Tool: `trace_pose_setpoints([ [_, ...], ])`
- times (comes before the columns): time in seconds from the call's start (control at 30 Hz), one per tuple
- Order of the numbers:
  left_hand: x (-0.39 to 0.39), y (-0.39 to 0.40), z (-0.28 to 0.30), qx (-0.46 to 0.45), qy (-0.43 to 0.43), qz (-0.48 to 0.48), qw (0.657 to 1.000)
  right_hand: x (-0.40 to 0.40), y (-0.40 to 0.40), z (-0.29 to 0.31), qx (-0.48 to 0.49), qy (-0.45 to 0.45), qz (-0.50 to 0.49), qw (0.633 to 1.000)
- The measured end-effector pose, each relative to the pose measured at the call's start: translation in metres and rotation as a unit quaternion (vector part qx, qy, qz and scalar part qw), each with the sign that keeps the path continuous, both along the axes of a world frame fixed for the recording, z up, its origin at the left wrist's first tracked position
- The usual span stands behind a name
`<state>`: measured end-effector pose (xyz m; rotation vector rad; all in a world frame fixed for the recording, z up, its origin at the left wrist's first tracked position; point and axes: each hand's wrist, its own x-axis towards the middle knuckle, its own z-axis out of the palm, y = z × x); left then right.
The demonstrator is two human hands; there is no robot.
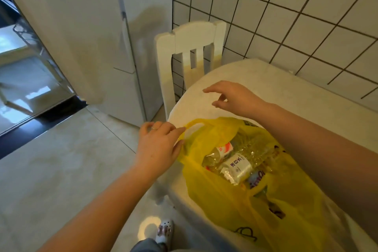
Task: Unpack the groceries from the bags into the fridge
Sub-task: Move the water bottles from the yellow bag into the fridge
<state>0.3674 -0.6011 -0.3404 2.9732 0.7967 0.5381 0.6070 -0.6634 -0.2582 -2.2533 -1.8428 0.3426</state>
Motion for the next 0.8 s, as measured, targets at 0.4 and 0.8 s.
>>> trace_pose_setpoints([
  [0.4,0.066,-0.023,-0.019,-0.049,0.102,-0.180,0.977,0.043,-0.075,-0.053,-0.098,-0.111,-0.044,0.988],
  [0.8,0.078,0.030,-0.028,-0.014,0.146,-0.153,0.977,0.072,-0.011,-0.080,-0.026,-0.023,-0.110,0.993],
])
